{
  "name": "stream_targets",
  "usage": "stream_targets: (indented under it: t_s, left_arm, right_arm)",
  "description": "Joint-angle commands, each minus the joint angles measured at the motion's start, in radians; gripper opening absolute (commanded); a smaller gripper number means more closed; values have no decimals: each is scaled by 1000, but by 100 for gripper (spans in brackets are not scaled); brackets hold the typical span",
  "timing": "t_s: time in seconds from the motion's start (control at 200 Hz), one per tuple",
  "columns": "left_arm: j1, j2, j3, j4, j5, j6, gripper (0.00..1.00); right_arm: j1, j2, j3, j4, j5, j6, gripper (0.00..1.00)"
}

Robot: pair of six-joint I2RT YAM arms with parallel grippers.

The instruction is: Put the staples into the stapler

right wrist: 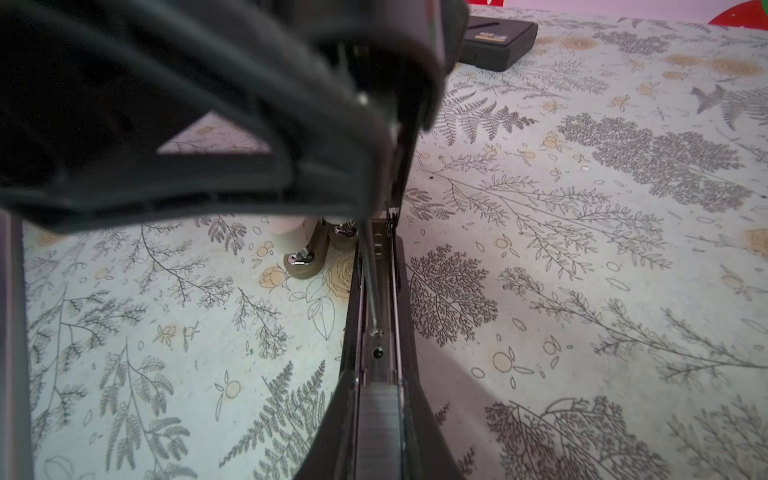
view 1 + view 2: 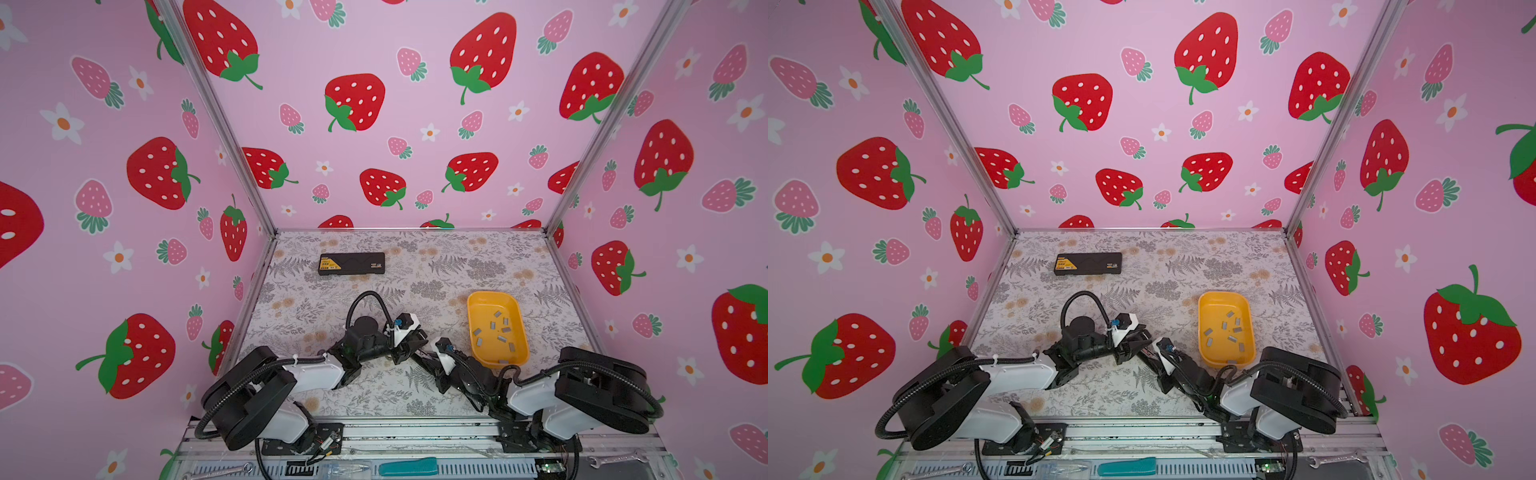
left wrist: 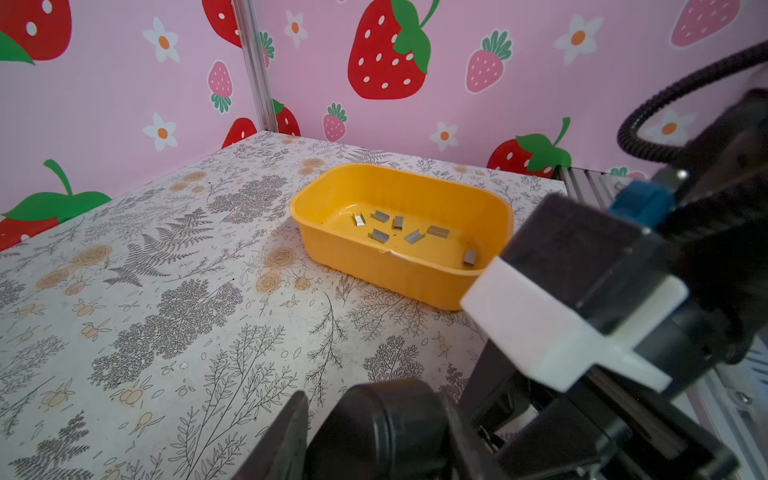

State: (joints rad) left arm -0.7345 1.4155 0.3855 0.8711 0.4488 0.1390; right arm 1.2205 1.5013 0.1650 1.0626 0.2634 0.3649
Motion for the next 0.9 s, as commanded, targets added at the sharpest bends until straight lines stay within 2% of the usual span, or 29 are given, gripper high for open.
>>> stream_targets:
  t_s: [0.0, 0.2, 0.56, 0.805, 0.895]
  left_arm:
    - [-2, 15, -5, -15, 29, 26, 50]
    - [-11, 40, 0, -3, 35, 33, 51]
    - [-26, 45, -4, 8, 63, 52, 66]
    - [-26, 3, -9, 12, 42, 25, 69]
    - [-26, -29, -20, 14, 5, 4, 69]
  right_arm:
    - [5, 9, 2, 106, 42, 3, 8]
    - [4, 23, 5, 99, 74, 11, 8]
    - [4, 36, 0, 33, 198, 65, 8]
    - [4, 61, -5, 32, 210, 82, 8]
    - [5, 65, 3, 19, 212, 89, 15]
